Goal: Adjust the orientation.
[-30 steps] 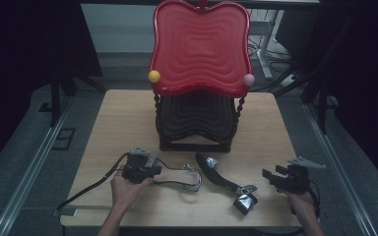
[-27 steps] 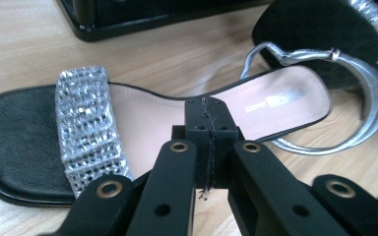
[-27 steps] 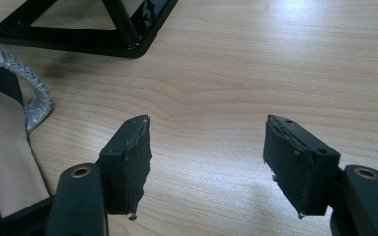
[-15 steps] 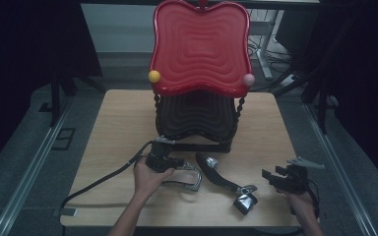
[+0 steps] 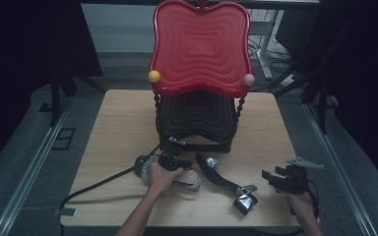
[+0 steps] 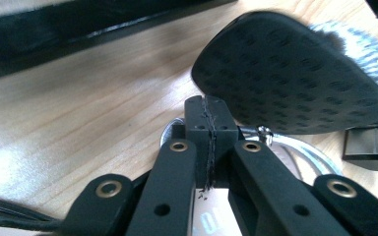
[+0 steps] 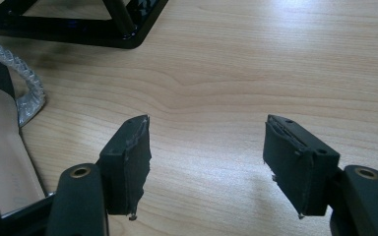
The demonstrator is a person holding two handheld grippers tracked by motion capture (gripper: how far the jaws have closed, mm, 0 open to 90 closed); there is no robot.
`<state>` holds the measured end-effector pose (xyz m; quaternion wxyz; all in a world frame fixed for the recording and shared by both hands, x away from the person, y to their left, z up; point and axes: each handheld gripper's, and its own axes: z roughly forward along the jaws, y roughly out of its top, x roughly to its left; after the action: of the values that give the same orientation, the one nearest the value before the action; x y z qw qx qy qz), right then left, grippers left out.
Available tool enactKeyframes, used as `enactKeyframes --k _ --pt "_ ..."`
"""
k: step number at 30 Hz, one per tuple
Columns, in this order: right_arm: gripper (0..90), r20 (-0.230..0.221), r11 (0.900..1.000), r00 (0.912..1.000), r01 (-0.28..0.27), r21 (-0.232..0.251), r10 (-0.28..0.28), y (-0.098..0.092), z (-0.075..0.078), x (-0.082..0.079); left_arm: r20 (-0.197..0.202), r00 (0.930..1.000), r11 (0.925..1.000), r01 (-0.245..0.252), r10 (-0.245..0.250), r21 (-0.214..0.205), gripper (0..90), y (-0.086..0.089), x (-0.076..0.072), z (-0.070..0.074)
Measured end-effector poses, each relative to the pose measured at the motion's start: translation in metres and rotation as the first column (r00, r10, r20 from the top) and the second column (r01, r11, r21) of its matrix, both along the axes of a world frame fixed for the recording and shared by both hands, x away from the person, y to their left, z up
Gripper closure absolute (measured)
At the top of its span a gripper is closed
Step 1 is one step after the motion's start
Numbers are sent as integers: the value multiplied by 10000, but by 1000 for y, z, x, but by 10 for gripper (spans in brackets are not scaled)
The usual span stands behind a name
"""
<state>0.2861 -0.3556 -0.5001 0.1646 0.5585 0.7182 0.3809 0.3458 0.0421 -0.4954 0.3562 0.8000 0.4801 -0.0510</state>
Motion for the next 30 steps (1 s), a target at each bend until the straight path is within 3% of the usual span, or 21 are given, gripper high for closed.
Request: enactKeyframes --k 2,12,18,30 --pt "342 12 10000 10000 -29 -17 29 1 0 0 -41 10000 9999 49 -48 115 898 0 -1 -4" --pt "340 -60 9999 9999 86 95 -86 -2 1 -1 -464 9984 9989 310 -326 -348 896 12 -20 -8" --pt "339 -74 9994 9999 139 312 -137 -1 2 -1 -451 9924 9929 1157 -1143 294 899 25 -48 -2" --pt "340 -137 9996 9998 161 237 -158 -1 1 0 -736 9854 9837 1597 -1538 822 899 74 -85 5"
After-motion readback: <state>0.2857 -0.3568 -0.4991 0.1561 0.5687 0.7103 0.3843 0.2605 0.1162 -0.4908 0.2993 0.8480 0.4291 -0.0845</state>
